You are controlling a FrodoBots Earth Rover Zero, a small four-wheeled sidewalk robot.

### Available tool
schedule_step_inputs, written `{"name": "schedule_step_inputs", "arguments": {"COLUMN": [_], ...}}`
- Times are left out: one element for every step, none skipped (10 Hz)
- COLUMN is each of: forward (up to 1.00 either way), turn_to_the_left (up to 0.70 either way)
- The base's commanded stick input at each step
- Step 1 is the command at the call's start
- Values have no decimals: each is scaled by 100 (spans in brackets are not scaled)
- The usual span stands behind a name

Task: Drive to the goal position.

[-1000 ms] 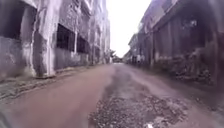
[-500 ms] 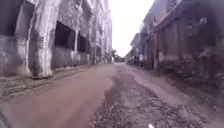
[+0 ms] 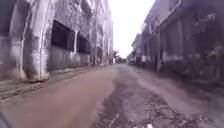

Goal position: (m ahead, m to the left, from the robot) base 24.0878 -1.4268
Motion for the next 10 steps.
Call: {"name": "schedule_step_inputs", "arguments": {"forward": [70, 70, 70, 70, 70, 70, 70, 70, 70, 70], "turn_to_the_left": [0, 0, 0, 0, 0, 0, 0, 0, 0, 0]}}
